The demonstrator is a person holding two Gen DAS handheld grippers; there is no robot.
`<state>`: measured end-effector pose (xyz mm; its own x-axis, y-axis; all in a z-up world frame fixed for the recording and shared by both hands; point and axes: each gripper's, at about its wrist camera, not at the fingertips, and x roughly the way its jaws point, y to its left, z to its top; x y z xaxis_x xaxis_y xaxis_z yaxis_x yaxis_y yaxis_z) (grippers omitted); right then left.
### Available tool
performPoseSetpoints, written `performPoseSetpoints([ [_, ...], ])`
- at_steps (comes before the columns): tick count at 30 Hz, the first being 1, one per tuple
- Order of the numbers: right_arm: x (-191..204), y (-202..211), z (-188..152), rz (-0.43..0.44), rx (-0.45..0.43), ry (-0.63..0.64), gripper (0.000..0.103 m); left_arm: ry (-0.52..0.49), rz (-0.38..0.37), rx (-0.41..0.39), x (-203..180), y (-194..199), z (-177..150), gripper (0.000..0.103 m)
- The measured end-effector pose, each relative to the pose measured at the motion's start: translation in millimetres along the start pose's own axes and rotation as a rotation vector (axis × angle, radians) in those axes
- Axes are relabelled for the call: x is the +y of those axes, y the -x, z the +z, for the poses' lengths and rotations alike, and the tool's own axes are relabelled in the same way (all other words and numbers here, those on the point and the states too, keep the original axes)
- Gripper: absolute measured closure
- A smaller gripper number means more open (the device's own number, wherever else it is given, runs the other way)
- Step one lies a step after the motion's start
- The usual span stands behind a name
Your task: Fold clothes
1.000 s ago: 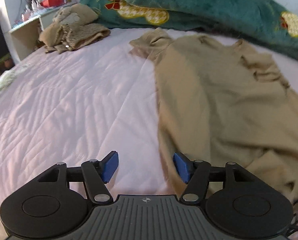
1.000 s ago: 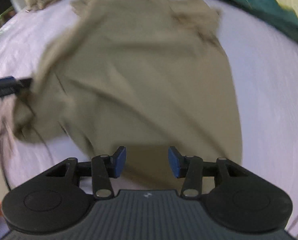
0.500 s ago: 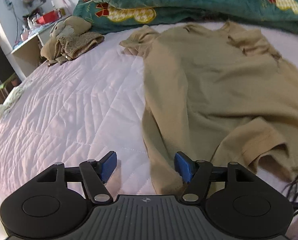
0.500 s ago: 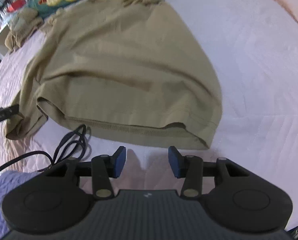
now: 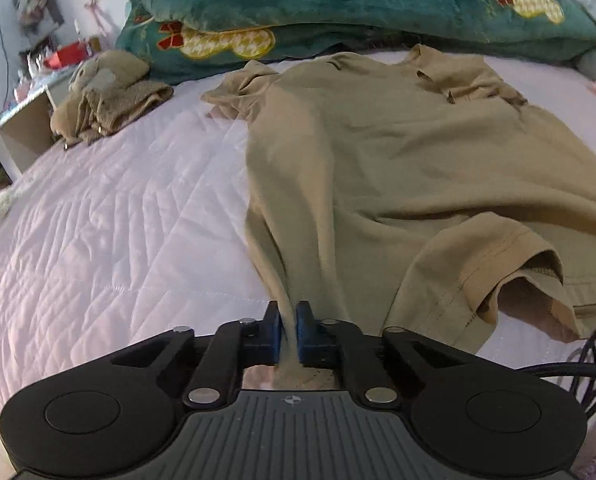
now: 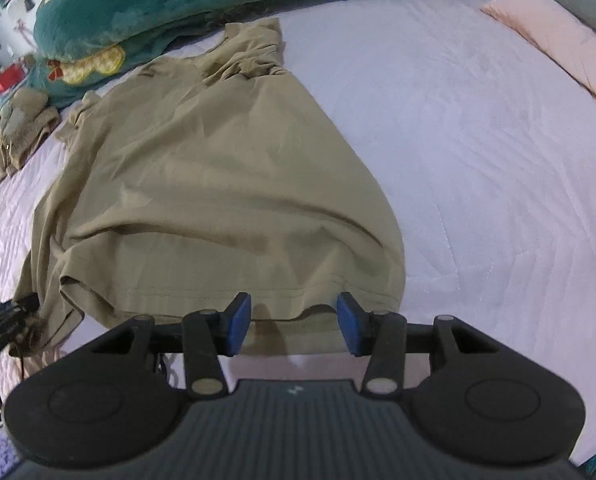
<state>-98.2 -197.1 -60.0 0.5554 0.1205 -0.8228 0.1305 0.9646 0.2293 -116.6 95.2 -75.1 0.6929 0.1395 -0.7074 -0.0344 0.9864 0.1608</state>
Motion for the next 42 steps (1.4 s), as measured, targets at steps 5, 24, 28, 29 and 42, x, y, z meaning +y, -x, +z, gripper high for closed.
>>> performPoseSetpoints([
  [5, -7, 4, -1, -0.025, 0.003, 0.002, 0.055, 0.066, -0.008, -0.001, 42, 7, -7, 0.097],
  [24, -22, -35, 22, -0.168, 0.082, -0.004, 0.044, 0.0, 0.045, 0.011, 39, 4, 11, 0.043],
  [28, -17, -37, 18, -0.172, 0.09, 0.038, 0.04, 0.007, 0.063, 0.058, 32, -8, -4, 0.041],
  [29, -15, -37, 17, -0.172, 0.095, 0.053, 0.04, 0.003, 0.069, 0.043, 32, -7, -6, 0.04],
  [42, -12, -6, 22, -0.11, 0.174, 0.149, 0.099, 0.156, -0.097, 0.067, 78, -6, -9, 0.091],
])
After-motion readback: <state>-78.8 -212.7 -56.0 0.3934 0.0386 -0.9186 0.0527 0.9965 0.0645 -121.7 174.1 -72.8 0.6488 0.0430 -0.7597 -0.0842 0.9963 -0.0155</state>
